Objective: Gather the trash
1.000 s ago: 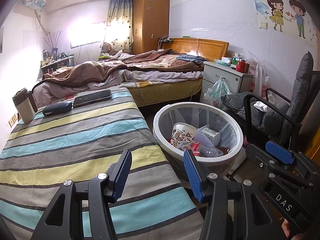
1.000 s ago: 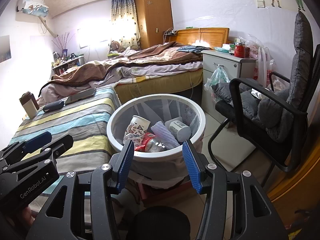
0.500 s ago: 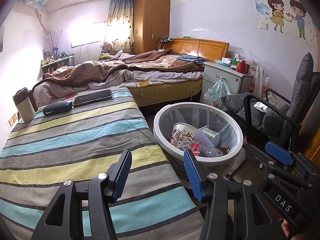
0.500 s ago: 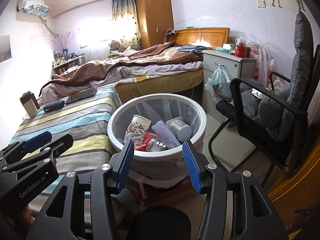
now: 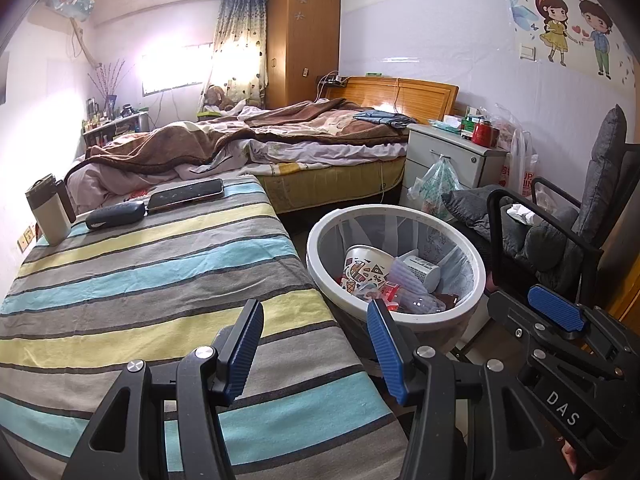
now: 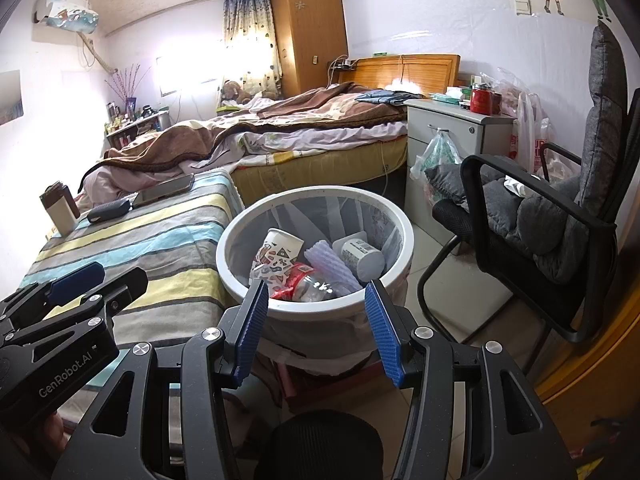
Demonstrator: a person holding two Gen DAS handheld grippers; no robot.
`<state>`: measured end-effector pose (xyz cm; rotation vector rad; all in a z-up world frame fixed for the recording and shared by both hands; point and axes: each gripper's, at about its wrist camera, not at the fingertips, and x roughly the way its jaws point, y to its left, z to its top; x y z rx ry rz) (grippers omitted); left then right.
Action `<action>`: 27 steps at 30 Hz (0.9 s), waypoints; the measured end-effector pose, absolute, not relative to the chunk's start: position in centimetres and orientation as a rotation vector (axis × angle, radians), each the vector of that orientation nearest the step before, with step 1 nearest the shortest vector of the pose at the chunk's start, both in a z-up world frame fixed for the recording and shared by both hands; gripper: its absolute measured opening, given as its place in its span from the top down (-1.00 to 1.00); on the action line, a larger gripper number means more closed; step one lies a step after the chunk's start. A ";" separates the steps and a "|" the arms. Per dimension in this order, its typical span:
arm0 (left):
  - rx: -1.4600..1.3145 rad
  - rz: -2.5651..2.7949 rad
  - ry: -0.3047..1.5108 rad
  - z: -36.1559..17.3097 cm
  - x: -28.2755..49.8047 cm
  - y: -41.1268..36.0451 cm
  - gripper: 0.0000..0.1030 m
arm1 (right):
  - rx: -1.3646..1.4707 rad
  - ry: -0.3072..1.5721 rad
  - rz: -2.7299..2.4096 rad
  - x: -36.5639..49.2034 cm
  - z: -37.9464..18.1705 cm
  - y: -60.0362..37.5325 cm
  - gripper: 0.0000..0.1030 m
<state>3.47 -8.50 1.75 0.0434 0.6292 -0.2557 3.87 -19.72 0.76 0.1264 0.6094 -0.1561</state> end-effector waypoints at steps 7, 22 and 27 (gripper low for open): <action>0.044 -0.257 0.630 1.7 3.5 -8.4 -0.04 | 0.127 0.610 -0.155 3.8 0.7 -19.6 -0.02; 0.037 -0.256 0.637 1.5 3.6 -8.3 -0.04 | 0.128 0.612 -0.153 3.8 0.7 -19.3 -0.02; 0.026 -0.251 0.645 1.2 3.7 -8.2 -0.04 | 0.128 0.612 -0.154 3.9 0.7 -19.2 -0.02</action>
